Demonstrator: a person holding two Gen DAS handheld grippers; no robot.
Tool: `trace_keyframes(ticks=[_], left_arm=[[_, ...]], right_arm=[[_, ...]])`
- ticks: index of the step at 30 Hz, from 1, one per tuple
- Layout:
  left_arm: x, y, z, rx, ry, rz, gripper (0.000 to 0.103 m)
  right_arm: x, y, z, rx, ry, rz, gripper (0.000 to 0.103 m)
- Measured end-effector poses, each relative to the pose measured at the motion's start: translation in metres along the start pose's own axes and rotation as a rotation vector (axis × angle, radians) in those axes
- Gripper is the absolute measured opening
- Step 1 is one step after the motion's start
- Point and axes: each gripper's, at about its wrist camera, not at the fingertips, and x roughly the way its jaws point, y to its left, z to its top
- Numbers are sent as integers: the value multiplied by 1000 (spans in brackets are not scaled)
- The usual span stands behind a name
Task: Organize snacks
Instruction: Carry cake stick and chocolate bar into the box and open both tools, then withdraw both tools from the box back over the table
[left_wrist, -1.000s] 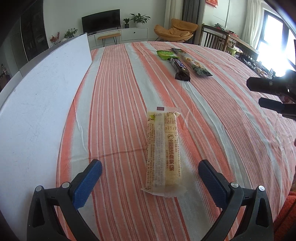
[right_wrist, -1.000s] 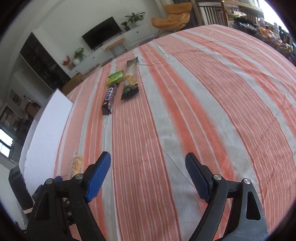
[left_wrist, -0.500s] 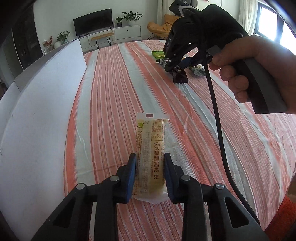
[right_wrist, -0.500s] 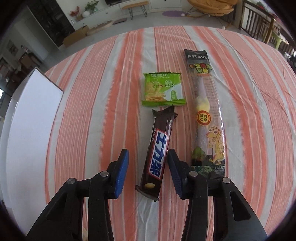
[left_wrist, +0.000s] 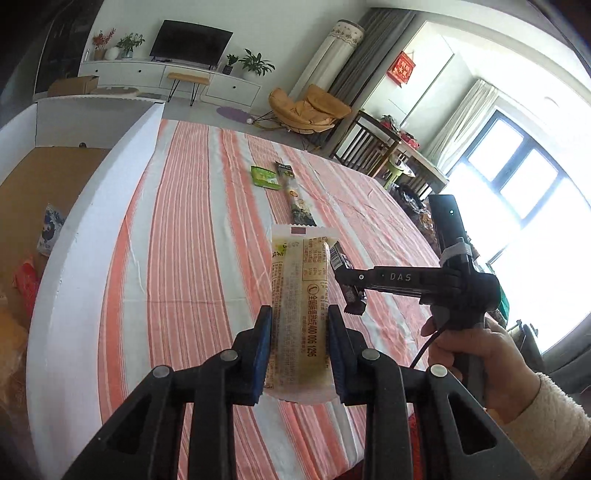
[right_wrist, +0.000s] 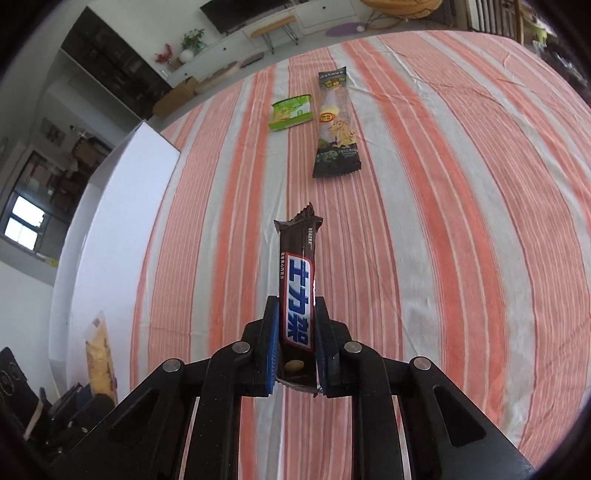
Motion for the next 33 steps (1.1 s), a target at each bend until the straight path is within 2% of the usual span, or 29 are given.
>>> trace_keyframes(ticks=[4,7,10,13,16,17,18,19,20,23,27,30,32,33], left_arm=[[-52,-8,14,-13,-67,-58,28],[-100,0,26,-1,-149,-22,28],[-143,30,36,-19,-237,94,28],[-172,74,42,-65,-301,264,28],[-181,123,43,-129,-323,472,29],[-180,141,42,-153,-307,532,39],[-180,156,40,-179,-293,572,60],[-178,171,33,-211,-285,603,70],[-180,183,27,-241,-288,626,83],[-178,203,9,-294,-285,662,86],[-163,197,6,-315,-284,621,86],[-147,161,12,-256,-303,544,87],[-131,128,21,-190,-303,489,88],[-122,113,28,-154,-299,460,89]], right_arm=[[-30,36,-11,-55,-32,59,18],[-52,90,-10,-124,-68,179,18],[-67,157,-7,-200,-88,319,18],[-59,222,-2,-252,-61,445,18],[-34,275,1,-282,-62,505,21],[-23,287,2,-280,-70,520,27],[-13,297,2,-282,-69,523,52],[-2,302,1,-282,-69,504,68],[5,301,-1,-279,-81,474,76],[13,277,-18,-336,-122,357,75],[17,199,-43,-402,-250,34,75],[28,125,-62,-397,-298,-253,76],[32,79,-69,-346,-296,-381,76],[32,60,-73,-315,-303,-416,76]])
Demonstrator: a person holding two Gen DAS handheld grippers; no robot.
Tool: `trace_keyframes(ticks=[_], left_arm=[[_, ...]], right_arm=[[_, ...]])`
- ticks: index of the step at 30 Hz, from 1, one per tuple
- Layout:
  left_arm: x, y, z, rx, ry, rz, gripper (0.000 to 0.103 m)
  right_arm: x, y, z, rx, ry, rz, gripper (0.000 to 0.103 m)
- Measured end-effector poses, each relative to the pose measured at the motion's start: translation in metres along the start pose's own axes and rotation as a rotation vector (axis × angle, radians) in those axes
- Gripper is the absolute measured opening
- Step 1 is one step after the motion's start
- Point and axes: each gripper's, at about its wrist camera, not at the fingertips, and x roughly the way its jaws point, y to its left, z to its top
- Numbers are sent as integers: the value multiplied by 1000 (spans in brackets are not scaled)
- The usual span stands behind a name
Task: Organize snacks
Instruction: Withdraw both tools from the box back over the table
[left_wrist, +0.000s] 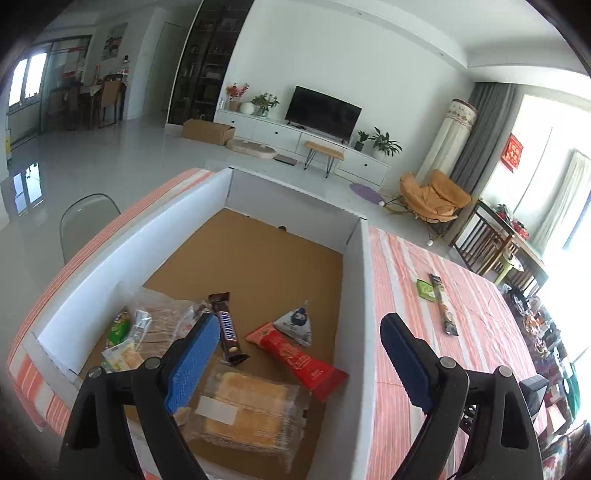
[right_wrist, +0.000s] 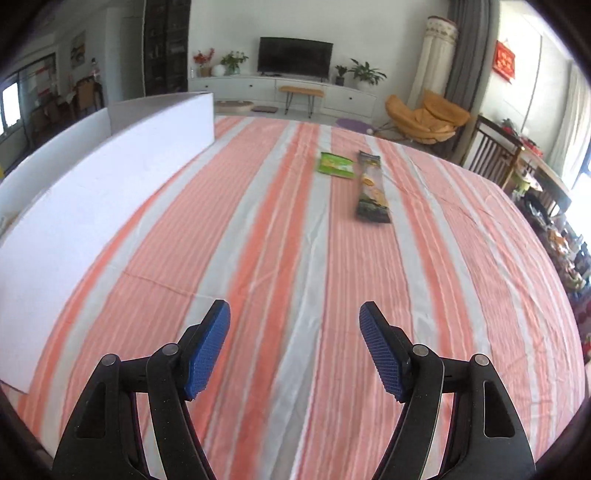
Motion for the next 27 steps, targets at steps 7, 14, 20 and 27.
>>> trace_keyframes(ticks=[7,14,20,27], left_arm=[[17,-147,-21,231,97,-243,97],[51,-226,-64,384,217,-264,97],[87,-232,-89,451,258,-186,97],[146,-213,-109,456,314,-61,97]], right_arm=[[-10,-70,-6,302,-35,-82,77],[-6,-76,-12,340,3,-117,77],[-12,-93,-20,418,-4,-148,77],[-6,-109,-26,505,23,-173,77]])
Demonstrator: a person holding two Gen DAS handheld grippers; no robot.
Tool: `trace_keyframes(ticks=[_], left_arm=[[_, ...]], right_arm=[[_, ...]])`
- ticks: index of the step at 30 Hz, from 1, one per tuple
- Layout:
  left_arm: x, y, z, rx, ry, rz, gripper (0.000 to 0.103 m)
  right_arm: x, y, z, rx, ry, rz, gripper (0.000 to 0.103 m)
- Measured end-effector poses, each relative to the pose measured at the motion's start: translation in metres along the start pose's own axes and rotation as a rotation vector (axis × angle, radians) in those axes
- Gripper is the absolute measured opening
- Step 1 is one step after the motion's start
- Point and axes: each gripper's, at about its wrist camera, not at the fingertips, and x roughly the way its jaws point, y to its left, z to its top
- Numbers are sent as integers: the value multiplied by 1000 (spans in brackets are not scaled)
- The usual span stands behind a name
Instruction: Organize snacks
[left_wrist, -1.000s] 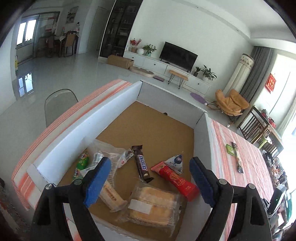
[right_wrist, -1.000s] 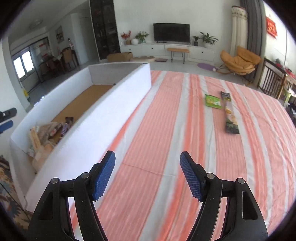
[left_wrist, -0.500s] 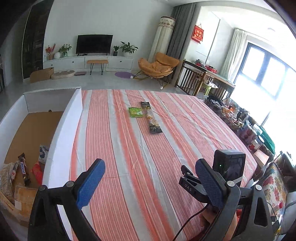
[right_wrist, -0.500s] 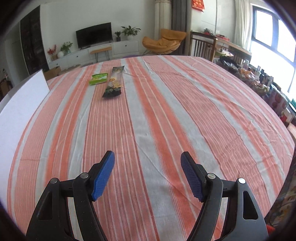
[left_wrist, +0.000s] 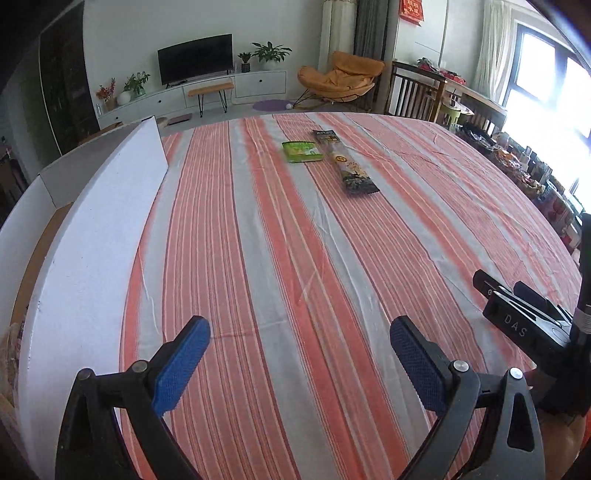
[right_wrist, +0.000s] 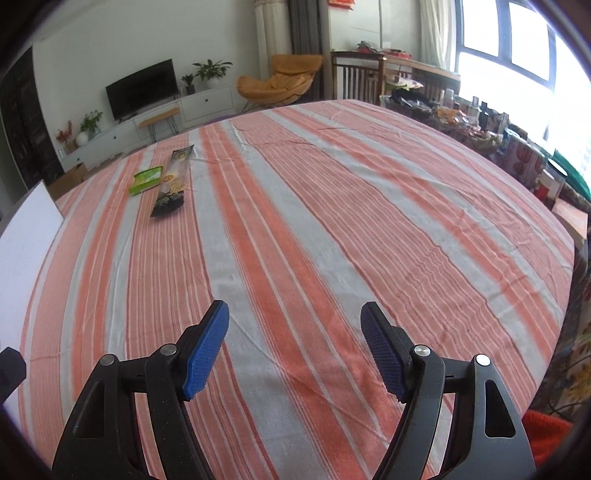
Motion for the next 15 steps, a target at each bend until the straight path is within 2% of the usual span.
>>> trace_keyframes(ticks=[6,8,9,15], left_arm=[[51,10,-14,13,59,94,99],[53,16,-18,-17,21,80,100],[55,19,-19,-35,27,71,102],[55,22,-17,-39,31,72,103]], right_arm=[[4,1,-1,-7,20,-3,77],[6,2,-2,-13,27,-5,77],[7,2,-2,-14,33,-4,77],[18,-1,-4,-5,80,-10,77]])
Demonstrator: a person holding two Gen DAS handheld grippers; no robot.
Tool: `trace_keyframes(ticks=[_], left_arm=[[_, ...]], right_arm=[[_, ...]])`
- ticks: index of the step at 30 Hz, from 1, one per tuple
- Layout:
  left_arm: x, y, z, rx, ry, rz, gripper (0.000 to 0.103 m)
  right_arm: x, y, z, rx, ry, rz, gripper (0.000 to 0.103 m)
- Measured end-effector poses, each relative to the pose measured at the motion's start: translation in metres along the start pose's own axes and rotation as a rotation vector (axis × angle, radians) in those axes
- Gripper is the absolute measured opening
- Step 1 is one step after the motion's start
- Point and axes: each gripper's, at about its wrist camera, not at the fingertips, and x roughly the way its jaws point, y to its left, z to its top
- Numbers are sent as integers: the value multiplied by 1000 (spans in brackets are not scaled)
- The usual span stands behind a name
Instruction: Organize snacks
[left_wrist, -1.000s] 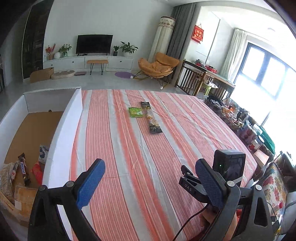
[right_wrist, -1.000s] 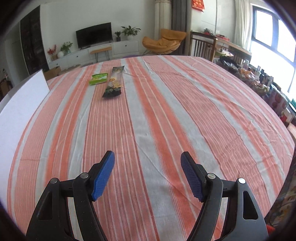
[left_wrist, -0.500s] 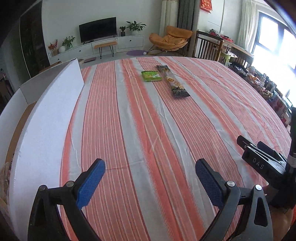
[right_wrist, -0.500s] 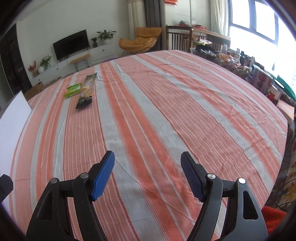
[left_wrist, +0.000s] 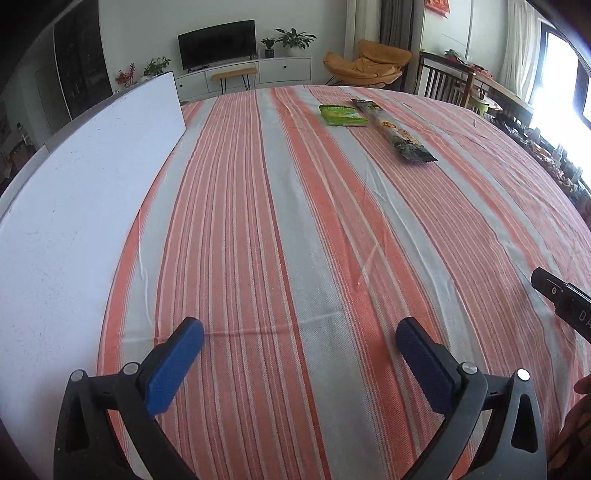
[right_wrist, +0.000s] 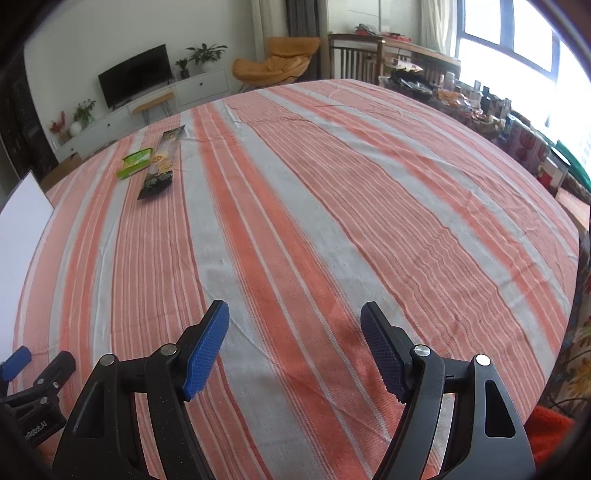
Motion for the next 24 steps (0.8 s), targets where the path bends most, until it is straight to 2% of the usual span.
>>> trace_keyframes(ticks=[5,11,24], left_arm=[[0,0,0,0,0,0,103],[0,0,0,0,0,0,103],[0,-1,0,0,0,0,103]], right_arm=[[2,8,-2,-47,6,-26,83],[1,7,-4,-57,10,-12,88],[1,7,-4,-58,11,-12,90]])
